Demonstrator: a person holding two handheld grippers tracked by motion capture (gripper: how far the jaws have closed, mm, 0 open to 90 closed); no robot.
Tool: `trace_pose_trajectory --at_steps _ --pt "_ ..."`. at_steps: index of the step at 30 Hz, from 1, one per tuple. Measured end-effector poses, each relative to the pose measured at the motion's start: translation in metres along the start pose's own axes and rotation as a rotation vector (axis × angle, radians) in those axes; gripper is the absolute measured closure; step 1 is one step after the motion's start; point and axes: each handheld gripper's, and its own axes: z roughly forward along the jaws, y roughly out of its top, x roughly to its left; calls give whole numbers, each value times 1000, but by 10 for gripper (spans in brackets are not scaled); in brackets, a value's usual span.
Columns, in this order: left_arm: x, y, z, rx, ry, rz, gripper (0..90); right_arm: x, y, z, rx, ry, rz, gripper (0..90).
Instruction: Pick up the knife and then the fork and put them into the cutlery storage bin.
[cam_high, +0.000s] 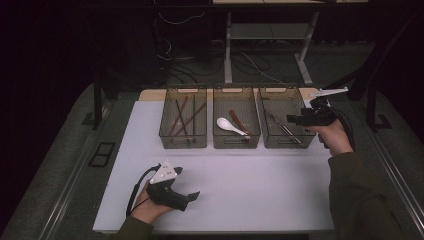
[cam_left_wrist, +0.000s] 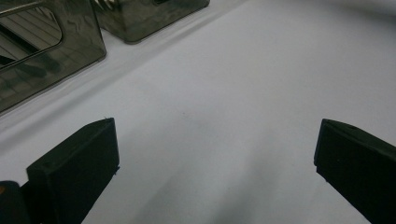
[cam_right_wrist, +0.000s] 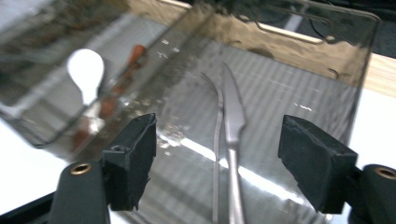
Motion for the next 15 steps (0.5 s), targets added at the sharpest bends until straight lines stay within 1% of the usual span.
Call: trace_pose_trajectory --at_steps 4,6,7,10,13,15 --pt "0 0 0 0 0 -4 0 9 -4 -9 -40 28 -19 202" --pt "0 0 0 1 0 -5 0 14 -7 -13 -62 43 -26 196" --pt "0 0 0 3 1 -4 0 17 -9 -15 -68 49 -27 190" --pt "0 0 0 2 2 -5 0 26 -15 -19 -80 46 -58 183" --pt "0 0 0 4 1 -5 0 34 -23 -22 -85 65 -81 181" --pt "0 0 0 4 1 -6 0 39 -28 -23 -89 74 -88 181"
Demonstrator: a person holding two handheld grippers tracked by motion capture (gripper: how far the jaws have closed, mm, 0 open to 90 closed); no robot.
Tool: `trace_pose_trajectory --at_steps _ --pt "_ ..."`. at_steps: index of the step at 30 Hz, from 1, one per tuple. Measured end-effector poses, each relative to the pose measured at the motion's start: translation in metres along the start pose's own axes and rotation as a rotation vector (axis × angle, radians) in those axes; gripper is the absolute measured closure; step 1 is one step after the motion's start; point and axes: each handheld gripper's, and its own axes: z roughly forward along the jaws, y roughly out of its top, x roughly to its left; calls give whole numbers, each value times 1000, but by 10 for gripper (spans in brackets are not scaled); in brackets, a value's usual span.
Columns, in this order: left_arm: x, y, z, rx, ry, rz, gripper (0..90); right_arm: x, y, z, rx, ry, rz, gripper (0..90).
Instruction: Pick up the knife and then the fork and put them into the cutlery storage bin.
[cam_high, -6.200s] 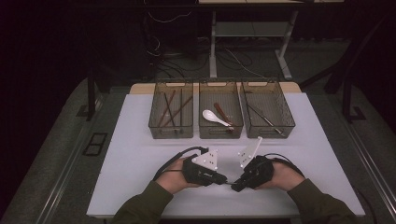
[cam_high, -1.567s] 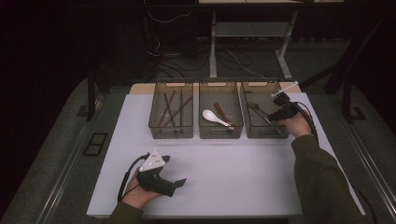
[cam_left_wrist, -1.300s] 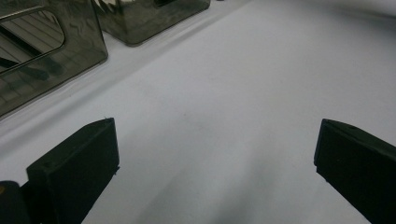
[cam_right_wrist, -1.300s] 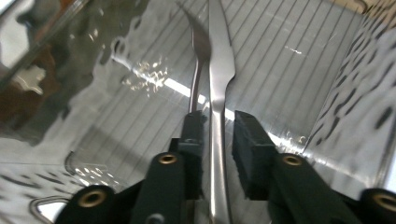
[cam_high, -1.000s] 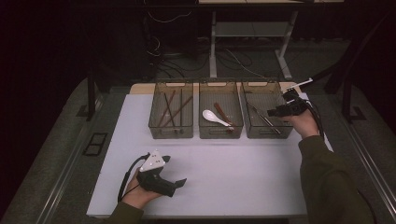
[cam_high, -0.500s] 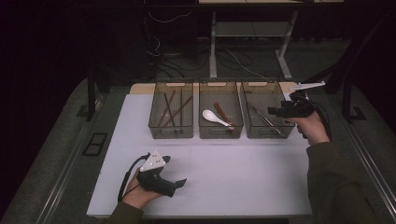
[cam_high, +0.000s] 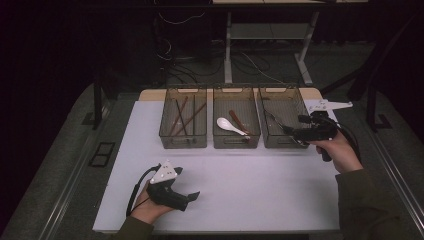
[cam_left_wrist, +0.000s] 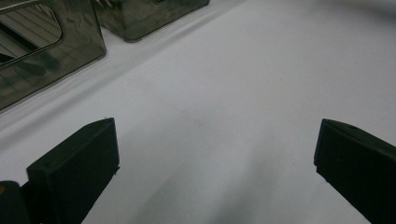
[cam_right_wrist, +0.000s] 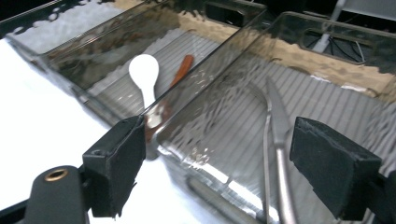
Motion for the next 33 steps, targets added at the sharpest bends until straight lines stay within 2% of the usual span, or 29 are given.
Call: trace_pose_trajectory --at_steps 3,14,23,33 --pt "0 0 0 4 -1 2 0 8 -9 -3 -4 27 -13 180" --pt "0 0 0 0 -2 1 0 30 -37 -9 -7 63 -41 177" --pt "-1 0 0 -2 -3 0 0 42 -63 -12 -22 77 -55 164" --pt "-1 1 -1 -5 -1 0 0 52 -90 -17 -19 116 -65 164"
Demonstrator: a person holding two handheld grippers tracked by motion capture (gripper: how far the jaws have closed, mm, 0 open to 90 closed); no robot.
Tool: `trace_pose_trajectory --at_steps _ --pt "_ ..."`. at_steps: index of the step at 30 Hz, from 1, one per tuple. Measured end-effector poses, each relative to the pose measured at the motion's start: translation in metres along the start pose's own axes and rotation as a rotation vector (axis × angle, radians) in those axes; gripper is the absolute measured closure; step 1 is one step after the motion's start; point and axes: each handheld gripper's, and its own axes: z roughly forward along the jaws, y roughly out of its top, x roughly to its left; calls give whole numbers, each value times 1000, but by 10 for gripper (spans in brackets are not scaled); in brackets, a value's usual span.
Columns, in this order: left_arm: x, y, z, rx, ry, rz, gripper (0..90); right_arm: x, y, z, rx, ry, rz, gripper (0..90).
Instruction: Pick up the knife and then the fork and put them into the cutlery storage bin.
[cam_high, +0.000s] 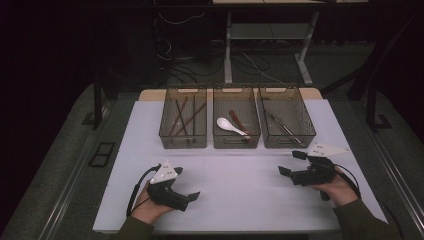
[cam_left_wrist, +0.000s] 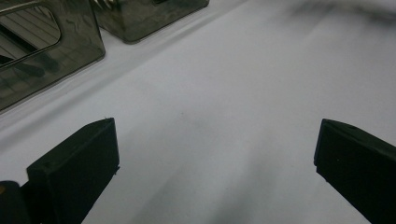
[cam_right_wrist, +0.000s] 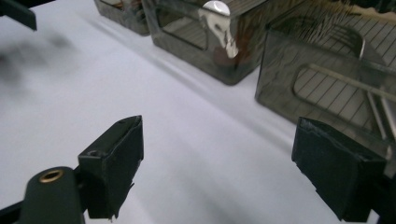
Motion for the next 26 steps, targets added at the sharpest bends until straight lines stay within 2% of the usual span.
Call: trace_pose_trajectory --at_steps 8,16,26 --pt "0 0 -1 -3 -4 -3 0 8 -21 -9 7 18 6 164" --pt "0 0 0 -3 -2 -6 0 15 -34 -13 -14 25 30 164" --pt "0 0 1 0 -2 -2 0 19 -38 -11 8 25 -2 163"
